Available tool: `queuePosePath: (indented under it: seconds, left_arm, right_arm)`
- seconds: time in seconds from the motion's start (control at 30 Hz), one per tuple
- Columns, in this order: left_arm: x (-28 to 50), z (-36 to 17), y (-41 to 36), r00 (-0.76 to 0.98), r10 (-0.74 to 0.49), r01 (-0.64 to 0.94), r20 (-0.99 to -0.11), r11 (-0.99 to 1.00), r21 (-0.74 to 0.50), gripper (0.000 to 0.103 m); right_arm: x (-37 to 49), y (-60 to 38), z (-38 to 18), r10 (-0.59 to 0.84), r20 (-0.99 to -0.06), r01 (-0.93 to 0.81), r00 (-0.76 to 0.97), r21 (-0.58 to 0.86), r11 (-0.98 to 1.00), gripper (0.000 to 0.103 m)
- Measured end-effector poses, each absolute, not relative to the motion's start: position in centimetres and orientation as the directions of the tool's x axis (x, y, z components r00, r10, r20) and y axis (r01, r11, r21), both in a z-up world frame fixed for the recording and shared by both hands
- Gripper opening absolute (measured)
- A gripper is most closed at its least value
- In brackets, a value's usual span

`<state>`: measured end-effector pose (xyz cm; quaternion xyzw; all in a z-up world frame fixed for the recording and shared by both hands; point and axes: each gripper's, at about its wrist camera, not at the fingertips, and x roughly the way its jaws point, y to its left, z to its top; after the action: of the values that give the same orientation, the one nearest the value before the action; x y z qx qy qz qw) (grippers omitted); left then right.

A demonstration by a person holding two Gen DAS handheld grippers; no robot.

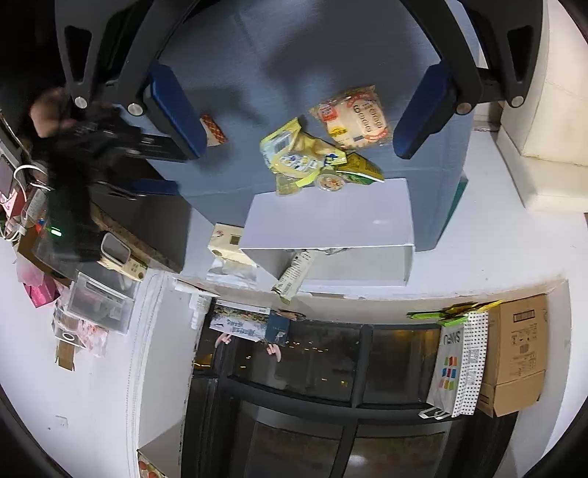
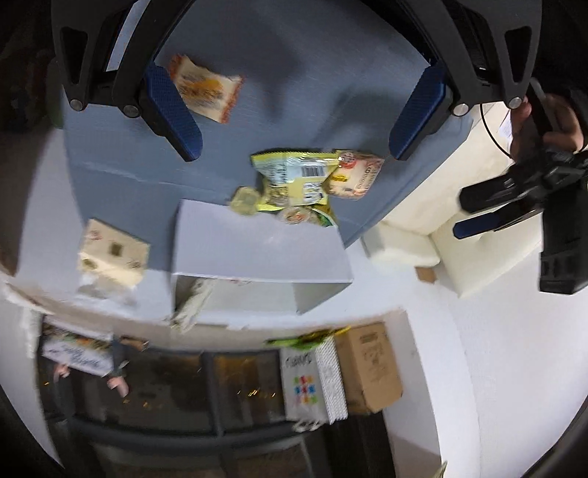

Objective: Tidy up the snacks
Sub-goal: 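Grasp the yellow chip bag with the right tool while the left tool grasps the round bread bag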

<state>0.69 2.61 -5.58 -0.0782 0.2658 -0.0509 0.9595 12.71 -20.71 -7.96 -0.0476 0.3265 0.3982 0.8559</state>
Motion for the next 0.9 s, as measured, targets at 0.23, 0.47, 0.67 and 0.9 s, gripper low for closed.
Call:
queuePosePath:
  seconds: [0.23,0.47,0.67,0.9]
  left_arm:
    - [0.2,-6.0,3.9,0.855,-0.121,0.028,-0.505,0.982,-0.187,0.103]
    - [0.1,-6.7,5.1,0.849,-0.106,-0.002,-0.517,0.979,-0.205,0.103]
    - [0.6,-7.4,5.1,0.838,-0.101,-0.013,-0.537,0.979,-0.205,0.103]
    - [2.0,-9.0,4.8,0.809,-0.107,-0.016,-0.578,0.979,-0.203,0.103]
  right_arm:
    - [18.1,-14.1,-11.2,0.614,-0.704,-0.737,0.357,0.192,0.648,0.103]
    - [21.3,-9.1,-15.3,0.469,-0.799,-0.715,0.377,0.07,0.695,0.103]
    - [21.5,-8.2,-16.5,0.439,-0.821,-0.725,0.365,0.044,0.687,0.058]
    - [19.5,-11.2,-14.7,0.521,-0.771,-0.741,0.366,0.097,0.664,0.054]
